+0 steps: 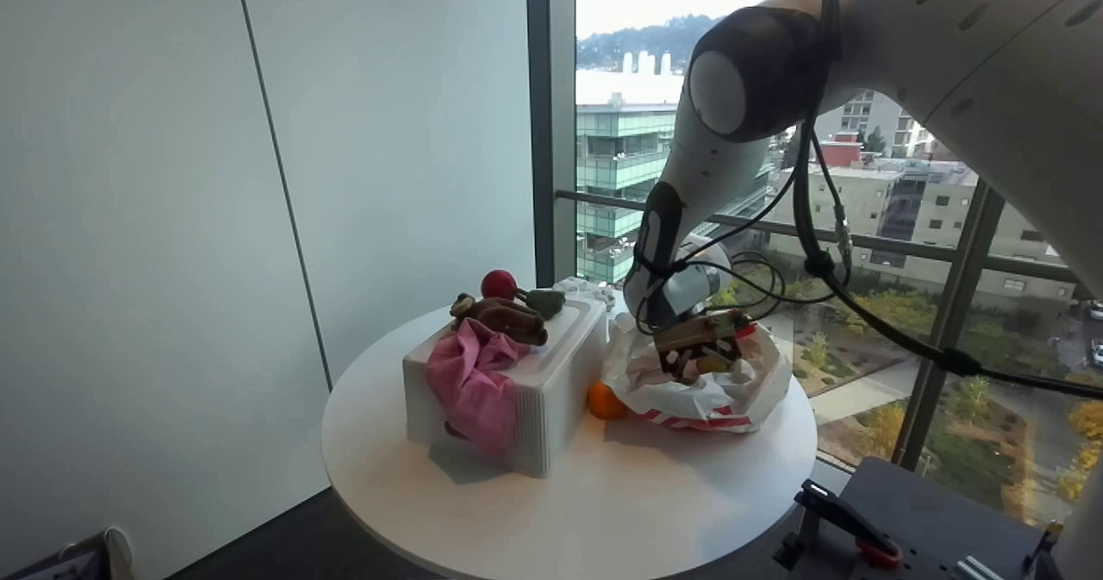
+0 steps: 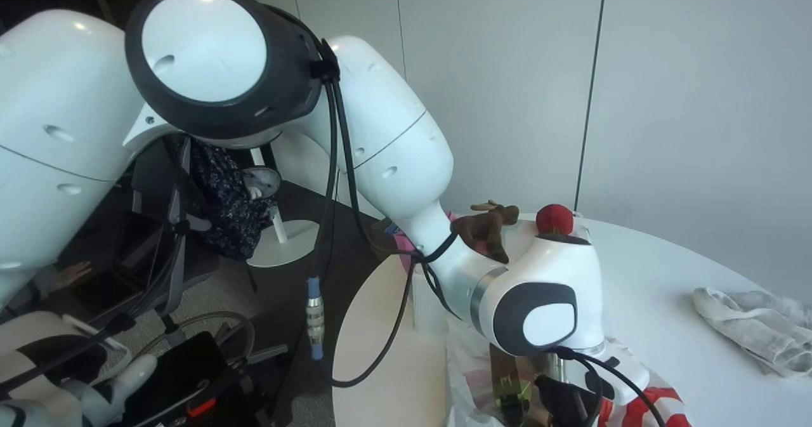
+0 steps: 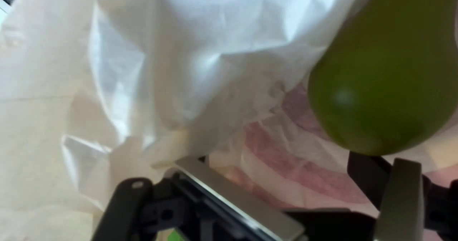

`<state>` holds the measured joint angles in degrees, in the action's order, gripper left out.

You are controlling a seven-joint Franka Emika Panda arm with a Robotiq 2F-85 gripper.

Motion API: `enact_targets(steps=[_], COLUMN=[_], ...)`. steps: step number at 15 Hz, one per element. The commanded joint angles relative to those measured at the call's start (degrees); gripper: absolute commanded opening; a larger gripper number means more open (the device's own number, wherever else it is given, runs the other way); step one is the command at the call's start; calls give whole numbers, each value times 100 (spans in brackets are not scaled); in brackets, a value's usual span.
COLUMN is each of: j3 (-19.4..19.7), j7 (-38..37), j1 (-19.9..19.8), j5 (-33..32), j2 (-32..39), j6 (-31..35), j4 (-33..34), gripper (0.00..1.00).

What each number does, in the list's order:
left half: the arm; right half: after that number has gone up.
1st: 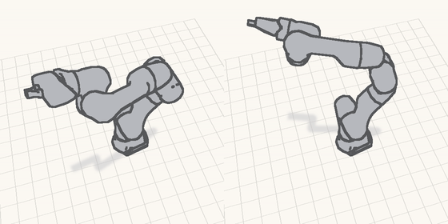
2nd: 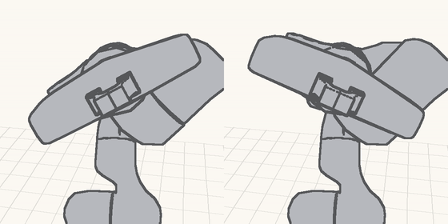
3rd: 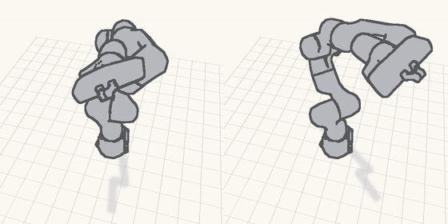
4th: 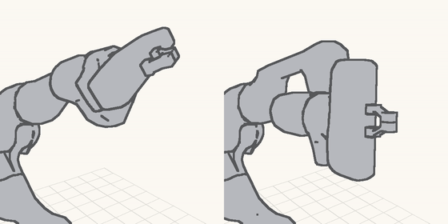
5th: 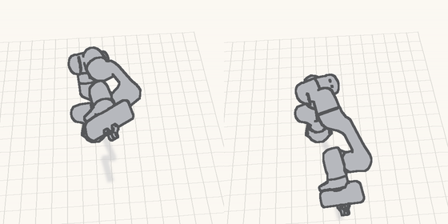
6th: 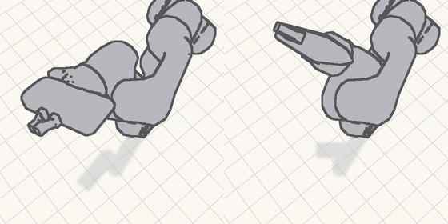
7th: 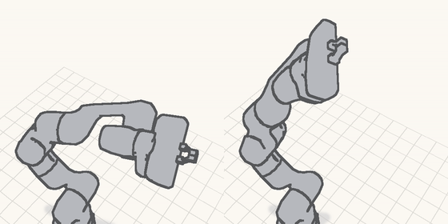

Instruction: Empty the objects from the plastic and put it on the basket

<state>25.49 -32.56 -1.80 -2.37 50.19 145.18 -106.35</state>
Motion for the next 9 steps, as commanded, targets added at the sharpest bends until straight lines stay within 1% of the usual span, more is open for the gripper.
enact_targets(steps=[1,2,4,5,6,9], j3=[-38,-99,-92,-126,-82,-34], j7=[27,9,-118,-130,-192,-373], j1=[-2,-60,-44,-64,-6,121], j5=[7,67,81,119,96,109], j2=[-301,-263,-134,-114,-81,-201], j6=[-175,-23,301,360,412,294], j4=[-307,-333,-387,-420,-462,-653], gripper=[100,100,100,100,100,100])
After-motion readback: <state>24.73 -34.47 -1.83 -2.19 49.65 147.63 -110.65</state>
